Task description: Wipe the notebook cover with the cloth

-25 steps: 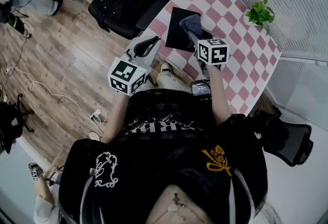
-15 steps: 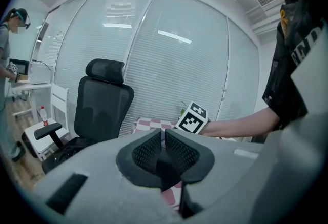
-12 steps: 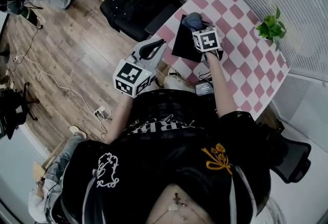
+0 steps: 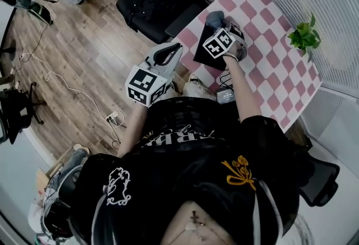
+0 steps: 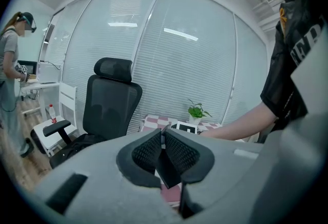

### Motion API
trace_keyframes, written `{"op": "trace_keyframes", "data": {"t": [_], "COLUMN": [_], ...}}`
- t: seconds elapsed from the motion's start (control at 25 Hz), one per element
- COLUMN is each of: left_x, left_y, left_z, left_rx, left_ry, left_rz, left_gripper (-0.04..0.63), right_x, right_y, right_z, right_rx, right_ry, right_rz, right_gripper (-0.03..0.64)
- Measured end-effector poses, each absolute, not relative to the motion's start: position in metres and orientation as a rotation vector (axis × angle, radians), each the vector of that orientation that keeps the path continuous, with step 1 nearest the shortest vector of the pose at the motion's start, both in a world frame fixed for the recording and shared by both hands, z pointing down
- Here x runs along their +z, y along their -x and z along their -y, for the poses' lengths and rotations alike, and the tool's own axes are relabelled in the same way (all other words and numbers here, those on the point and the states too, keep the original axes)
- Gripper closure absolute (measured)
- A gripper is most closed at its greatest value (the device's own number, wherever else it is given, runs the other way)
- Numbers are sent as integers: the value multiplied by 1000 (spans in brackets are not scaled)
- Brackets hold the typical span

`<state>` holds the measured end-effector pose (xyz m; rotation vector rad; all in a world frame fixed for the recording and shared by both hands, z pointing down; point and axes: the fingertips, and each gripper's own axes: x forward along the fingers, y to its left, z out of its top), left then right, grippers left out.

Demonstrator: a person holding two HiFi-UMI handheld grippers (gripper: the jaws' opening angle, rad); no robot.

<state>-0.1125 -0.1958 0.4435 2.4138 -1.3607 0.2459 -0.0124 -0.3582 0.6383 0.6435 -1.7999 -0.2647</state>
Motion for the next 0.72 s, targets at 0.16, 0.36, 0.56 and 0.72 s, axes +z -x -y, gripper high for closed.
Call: {"op": "trace_keyframes", "data": {"t": [0.16, 0.36, 0.56, 0.72], "left_x": [446, 447, 446, 446], "left_y": [114, 111, 107, 108], "left_z": [194, 194, 192, 186], "left_rx": [248, 243, 240, 238], "left_ry": [-2409, -2425, -2445, -2459], "left_rz": [1357, 1331, 1305, 1290], "left_gripper": [578, 578, 578, 578], "right_x": [641, 644, 648, 648], "right_y": [18, 24, 24, 25], "right_z": [343, 319, 295, 278], "right_rx": [-260, -231, -194, -164], "right_ry": [-583, -509, -488, -493], "right_rz": [1824, 1858, 1875, 1889], "right_gripper": [495, 495, 495, 495]}}
